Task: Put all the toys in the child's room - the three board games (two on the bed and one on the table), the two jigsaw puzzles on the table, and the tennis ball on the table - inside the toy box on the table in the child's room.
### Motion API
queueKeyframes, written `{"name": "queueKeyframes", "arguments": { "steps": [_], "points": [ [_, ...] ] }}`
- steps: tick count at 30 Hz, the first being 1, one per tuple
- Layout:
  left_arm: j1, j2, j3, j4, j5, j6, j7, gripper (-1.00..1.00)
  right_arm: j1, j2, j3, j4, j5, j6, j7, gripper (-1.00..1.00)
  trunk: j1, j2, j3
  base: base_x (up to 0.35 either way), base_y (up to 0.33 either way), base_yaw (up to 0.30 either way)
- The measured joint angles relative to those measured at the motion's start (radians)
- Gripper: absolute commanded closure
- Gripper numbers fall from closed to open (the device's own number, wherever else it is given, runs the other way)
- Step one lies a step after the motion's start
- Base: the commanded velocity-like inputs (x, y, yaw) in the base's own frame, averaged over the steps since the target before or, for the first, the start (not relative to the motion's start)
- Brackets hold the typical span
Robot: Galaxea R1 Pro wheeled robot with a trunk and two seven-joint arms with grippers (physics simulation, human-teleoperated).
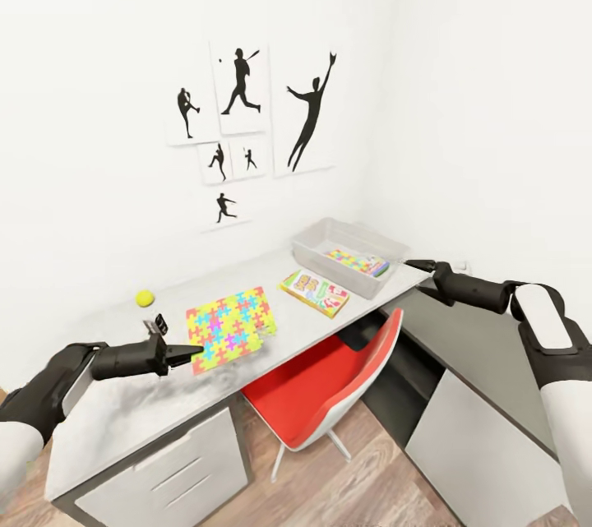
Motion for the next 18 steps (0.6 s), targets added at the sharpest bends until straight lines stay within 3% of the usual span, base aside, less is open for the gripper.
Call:
{"name": "queueKeyframes", "arguments": {
  "steps": [2,3,7,10,13,18],
  "points": [
    [-0.047,-0.032,-0.001,0.001,-0.001,0.005,0.0,1.0,0.0,0.003,0.0,0.0,0.001,0.0,0.0,-1.0,0.0,0.0,0.0,0.0,0.0,-0.28],
    [-0.08,-0.048,0.0,0.003,-0.006,0.007,0.036,1.0,0.0,0.004,0.0,-0.001,0.001,0.0,0.0,-1.0,0.0,0.0,0.0,0.0,0.0,-0.277],
    [-0.214,-0.128,0.004,0.035,-0.011,0.017,0.308,1.0,0.0,0.006,-0.001,-0.006,0.002,0.0,0.0,-1.0,0.0,0.0,0.0,0.0,0.0,-0.261],
    [-0.287,-0.181,0.015,0.067,-0.004,0.018,0.455,1.0,0.0,0.006,-0.004,-0.007,0.003,0.0,0.001,-1.0,0.0,0.0,0.0,0.0,0.0,-0.244],
    [-0.312,-0.22,0.026,0.074,-0.004,0.014,0.517,1.0,0.0,0.005,-0.006,-0.007,0.003,0.0,0.001,-1.0,0.0,0.0,0.0,0.0,0.0,-0.224],
    [-0.32,-0.233,0.102,0.069,-0.003,0.012,0.546,1.0,0.001,0.005,-0.007,-0.007,0.001,0.0,0.001,-1.0,0.0,0.0,0.0,0.081,0.0,-0.172]
  ]
}}
